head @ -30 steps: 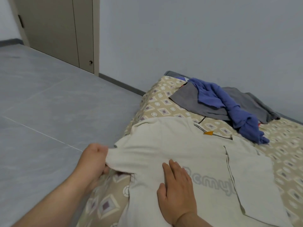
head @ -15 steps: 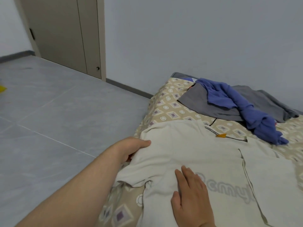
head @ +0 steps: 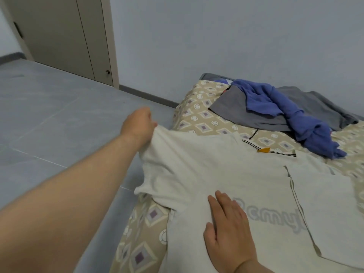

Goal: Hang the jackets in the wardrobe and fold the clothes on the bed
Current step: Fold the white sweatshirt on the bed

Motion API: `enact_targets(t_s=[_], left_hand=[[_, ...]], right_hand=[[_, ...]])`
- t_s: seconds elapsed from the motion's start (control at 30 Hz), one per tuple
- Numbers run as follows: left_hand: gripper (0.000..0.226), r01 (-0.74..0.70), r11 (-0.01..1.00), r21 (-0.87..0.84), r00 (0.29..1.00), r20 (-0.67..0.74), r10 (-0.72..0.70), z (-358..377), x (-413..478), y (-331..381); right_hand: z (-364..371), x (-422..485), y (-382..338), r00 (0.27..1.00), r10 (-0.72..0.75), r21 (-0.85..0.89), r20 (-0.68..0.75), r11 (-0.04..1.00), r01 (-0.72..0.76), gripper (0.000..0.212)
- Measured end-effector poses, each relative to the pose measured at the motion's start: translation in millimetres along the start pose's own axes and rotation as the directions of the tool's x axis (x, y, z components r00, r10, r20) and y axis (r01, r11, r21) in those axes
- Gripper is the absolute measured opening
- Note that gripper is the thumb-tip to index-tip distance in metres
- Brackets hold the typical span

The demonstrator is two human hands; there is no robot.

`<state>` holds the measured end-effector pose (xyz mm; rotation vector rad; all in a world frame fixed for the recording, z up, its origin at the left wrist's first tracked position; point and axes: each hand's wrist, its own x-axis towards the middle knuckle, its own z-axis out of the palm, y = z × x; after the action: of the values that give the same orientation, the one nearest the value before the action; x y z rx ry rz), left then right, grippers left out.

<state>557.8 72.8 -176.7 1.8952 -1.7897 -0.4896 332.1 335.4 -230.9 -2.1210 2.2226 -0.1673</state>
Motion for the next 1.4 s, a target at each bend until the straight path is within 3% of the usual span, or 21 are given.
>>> enact_targets(t_s=[0.07, 0.13, 0.2, 0.27, 0.33, 0.5, 0.57, 0.63, 0.73, 0.8, 0.87, 0.9, 1.0, 1.03, 1.1, 1.2, 1.3, 1.4], left_hand=[[0.038, 0.125, 0.991, 0.051, 0.987, 0.096, -0.129, 28.5, -26.5, -10.5], [0.063, 0.364, 0.913, -0.184, 0.914, 0.262, -0.311, 51.4, -64.7, -22.8], [0.073, 0.579, 0.701, -0.417, 0.799, 0.463, -0.384, 66.2, -103.2, -32.2], [0.074, 0.701, 0.503, -0.505, 0.705, 0.594, -0.387, 69.2, -140.2, -34.0], [0.069, 0.713, 0.371, -0.595, 0.701, 0.599, -0.388, 67.4, -164.8, -31.7], [0.015, 0.592, 0.403, -0.698, 0.787, 0.393, -0.475, 44.7, -178.0, -17.6], [0.002, 0.538, 0.309, -0.784, 0.802, 0.364, -0.473, 30.5, -174.0, -15.3], [0.006, 0.473, 0.263, -0.841, 0.822, 0.313, -0.477, 19.6, -172.1, -22.8], [0.018, 0.476, 0.501, -0.722, 0.829, 0.178, -0.531, 25.9, -181.2, -45.9], [0.024, 0.630, 0.557, -0.542, 0.762, 0.290, -0.579, 41.3, -197.9, -56.6], [0.017, 0.774, 0.448, -0.447, 0.631, 0.491, -0.601, 56.2, -213.6, -63.5], [0.015, 0.825, 0.345, -0.447, 0.560, 0.567, -0.604, 60.1, -215.5, -66.1], [0.042, 0.829, -0.134, -0.543, 0.421, 0.764, -0.489, 57.8, -207.6, -69.0], [0.058, 0.811, -0.234, -0.536, 0.414, 0.809, -0.418, 55.7, -201.2, -68.6], [0.077, 0.831, -0.264, -0.490, 0.412, 0.860, -0.302, 49.2, -189.0, -63.9], [0.055, 0.829, -0.307, -0.467, 0.426, 0.884, -0.194, 39.6, -172.0, -49.1], [0.044, 0.694, -0.438, -0.571, 0.543, 0.815, -0.202, 35.5, -156.5, -35.6], [0.032, 0.588, -0.447, -0.674, 0.668, 0.716, -0.201, 32.2, -147.3, -25.0]], right_hand=[[-1.8, 0.2, -1.2, 1.000, 0.008, 0.003, -0.003, 1.000, -0.008, 0.061], [-0.9, 0.4, -1.3, 1.000, 0.006, 0.011, -0.010, 1.000, -0.006, 0.061], [-0.2, 0.9, -1.0, 1.000, 0.008, 0.026, -0.015, 1.000, -0.008, 0.061], [2.3, 0.5, 0.1, 1.000, 0.007, 0.040, -0.022, 0.999, -0.006, 0.062], [4.8, 0.4, 1.5, 1.000, -0.008, 0.049, -0.029, 0.999, 0.009, 0.066], [6.6, 1.0, 1.6, 1.000, -0.016, 0.082, 0.005, 0.997, 0.016, 0.067], [5.3, 0.6, 1.8, 1.000, -0.015, 0.084, 0.024, 0.996, 0.013, 0.068], [5.3, 0.0, 1.5, 1.000, -0.015, 0.097, 0.021, 0.995, 0.013, 0.067], [6.2, 0.1, 1.5, 1.000, -0.011, 0.104, 0.020, 0.995, 0.009, 0.067], [6.6, 0.4, 1.8, 1.000, -0.017, 0.099, 0.026, 0.995, 0.014, 0.068], [6.2, 0.8, 1.8, 0.999, -0.019, 0.102, 0.027, 0.995, 0.016, 0.069], [6.4, 0.7, 1.9, 1.000, -0.018, 0.110, 0.025, 0.994, 0.015, 0.069], [8.0, 0.9, 3.1, 0.999, -0.023, 0.111, 0.026, 0.994, 0.020, 0.069], [8.2, 1.5, 3.4, 0.999, -0.025, 0.108, 0.026, 0.994, 0.022, 0.069], [8.6, 1.5, 3.3, 0.999, -0.022, 0.110, 0.028, 0.994, 0.019, 0.069], [8.6, 1.3, 3.5, 0.999, -0.015, 0.114, 0.031, 0.993, 0.011, 0.069], [8.8, 1.1, 2.9, 0.999, -0.018, 0.115, 0.028, 0.993, 0.015, 0.069], [7.1, 1.4, 1.3, 1.000, -0.022, 0.124, 0.018, 0.992, 0.019, 0.069]])
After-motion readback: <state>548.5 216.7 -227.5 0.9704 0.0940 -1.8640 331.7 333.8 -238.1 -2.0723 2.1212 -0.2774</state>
